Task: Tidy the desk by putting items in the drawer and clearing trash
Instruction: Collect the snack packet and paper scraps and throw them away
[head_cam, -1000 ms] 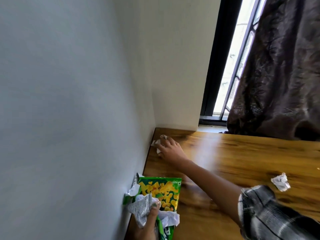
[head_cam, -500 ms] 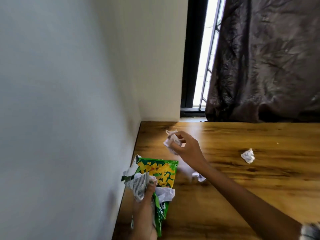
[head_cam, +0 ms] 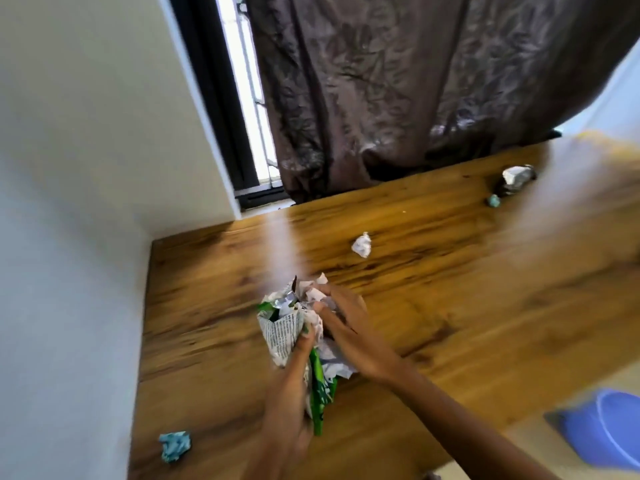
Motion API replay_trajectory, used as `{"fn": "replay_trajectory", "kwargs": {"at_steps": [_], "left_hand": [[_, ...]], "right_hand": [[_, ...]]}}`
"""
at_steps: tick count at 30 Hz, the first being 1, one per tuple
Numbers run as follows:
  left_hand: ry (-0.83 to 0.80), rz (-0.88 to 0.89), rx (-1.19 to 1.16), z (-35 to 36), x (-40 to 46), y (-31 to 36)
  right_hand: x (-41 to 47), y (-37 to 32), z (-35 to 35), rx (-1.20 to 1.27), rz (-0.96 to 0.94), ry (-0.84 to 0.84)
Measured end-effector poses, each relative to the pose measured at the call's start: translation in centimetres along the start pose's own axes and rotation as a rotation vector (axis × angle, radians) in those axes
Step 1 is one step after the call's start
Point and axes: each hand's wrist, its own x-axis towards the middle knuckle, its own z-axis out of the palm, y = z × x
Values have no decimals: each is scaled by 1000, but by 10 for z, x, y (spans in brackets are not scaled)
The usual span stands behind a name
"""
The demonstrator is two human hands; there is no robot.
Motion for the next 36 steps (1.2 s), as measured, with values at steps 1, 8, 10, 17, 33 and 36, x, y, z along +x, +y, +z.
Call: {"fn": "replay_trajectory", "kwargs": {"at_steps": [1, 8, 10, 17, 33, 36], "left_hand": [[-31, -8, -22, 12, 1, -6], [-237, -9, 7, 113, 5, -70], [-221, 6, 35, 151, 1, -89], [-366, -208, -3, 257, -13, -167], [-442, -552, 210, 458, 9, -352], [-456, -619, 250, 496, 30, -389]], "right_hand": [[-9, 4, -10, 24, 13, 28], [-60, 34, -102, 53, 70, 235], [-73, 45, -136, 27, 88, 283], [-130, 89, -247, -50, 161, 440], [-231, 227, -458, 22, 416, 801], [-234, 266, -502, 196, 491, 780]]}}
